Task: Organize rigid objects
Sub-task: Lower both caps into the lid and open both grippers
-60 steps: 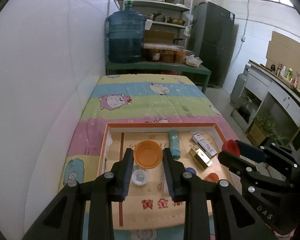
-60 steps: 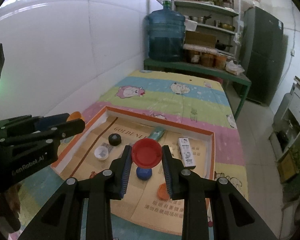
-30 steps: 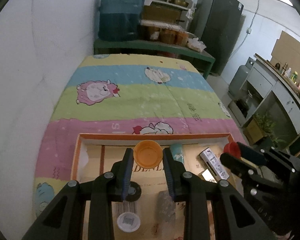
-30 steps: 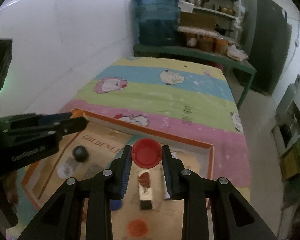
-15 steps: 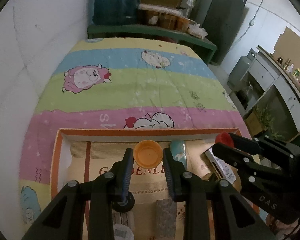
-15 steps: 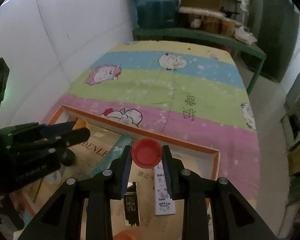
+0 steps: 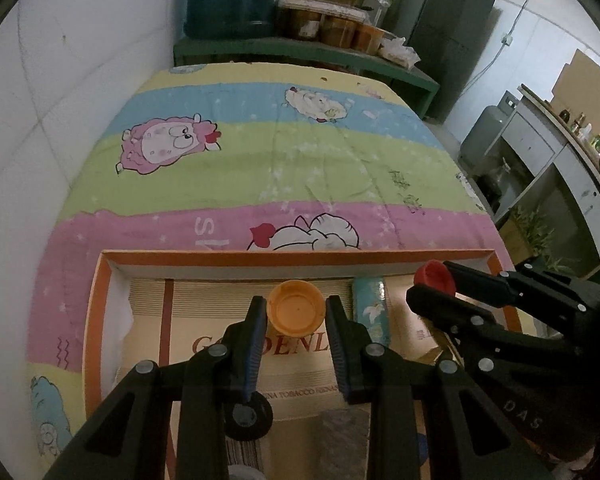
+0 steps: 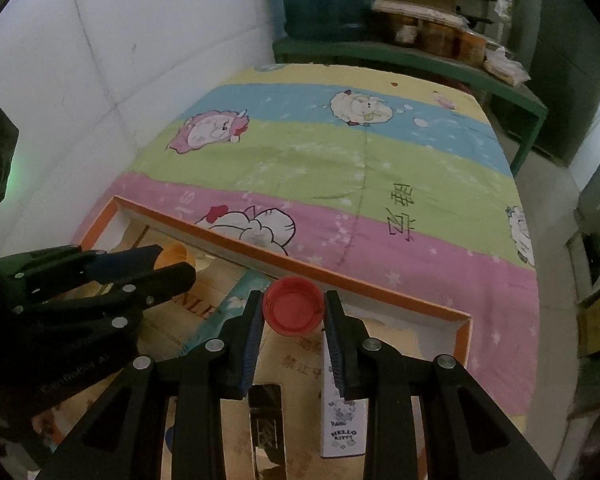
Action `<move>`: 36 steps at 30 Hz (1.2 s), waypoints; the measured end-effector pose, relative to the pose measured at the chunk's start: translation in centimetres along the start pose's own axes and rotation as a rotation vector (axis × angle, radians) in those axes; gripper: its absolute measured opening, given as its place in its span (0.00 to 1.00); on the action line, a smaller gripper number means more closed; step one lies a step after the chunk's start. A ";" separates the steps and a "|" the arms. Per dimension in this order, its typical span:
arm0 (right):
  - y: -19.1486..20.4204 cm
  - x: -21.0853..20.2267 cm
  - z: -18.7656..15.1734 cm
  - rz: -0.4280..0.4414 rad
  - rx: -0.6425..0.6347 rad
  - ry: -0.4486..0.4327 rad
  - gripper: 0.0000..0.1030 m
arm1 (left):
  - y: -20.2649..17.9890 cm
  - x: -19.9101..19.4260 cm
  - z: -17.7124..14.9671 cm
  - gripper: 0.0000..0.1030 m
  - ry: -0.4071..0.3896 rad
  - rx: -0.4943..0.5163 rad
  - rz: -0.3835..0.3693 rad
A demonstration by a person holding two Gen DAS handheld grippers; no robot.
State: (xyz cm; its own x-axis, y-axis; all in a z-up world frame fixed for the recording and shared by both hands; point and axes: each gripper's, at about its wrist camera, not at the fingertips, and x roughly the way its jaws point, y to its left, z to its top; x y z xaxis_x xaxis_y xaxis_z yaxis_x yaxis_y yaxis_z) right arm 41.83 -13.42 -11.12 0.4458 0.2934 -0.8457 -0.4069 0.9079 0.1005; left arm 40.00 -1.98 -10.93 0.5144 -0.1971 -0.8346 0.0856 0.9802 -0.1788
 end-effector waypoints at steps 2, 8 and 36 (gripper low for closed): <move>0.0 0.2 0.0 -0.002 -0.002 0.005 0.29 | 0.0 0.2 0.0 0.29 0.001 0.004 0.001; -0.1 0.7 0.1 -0.006 -0.007 0.014 0.29 | 0.0 0.6 -0.1 0.29 0.007 0.011 0.006; 0.3 0.6 -0.4 -0.037 -0.021 0.019 0.39 | 0.7 0.6 -0.2 0.56 0.032 -0.017 -0.003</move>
State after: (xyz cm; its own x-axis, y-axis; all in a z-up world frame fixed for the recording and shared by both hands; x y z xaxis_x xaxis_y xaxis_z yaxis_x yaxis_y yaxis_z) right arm 41.69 -13.07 -11.82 0.4460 0.2541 -0.8582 -0.4069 0.9116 0.0584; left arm 40.22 -1.42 -11.69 0.4864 -0.2012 -0.8502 0.0725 0.9791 -0.1902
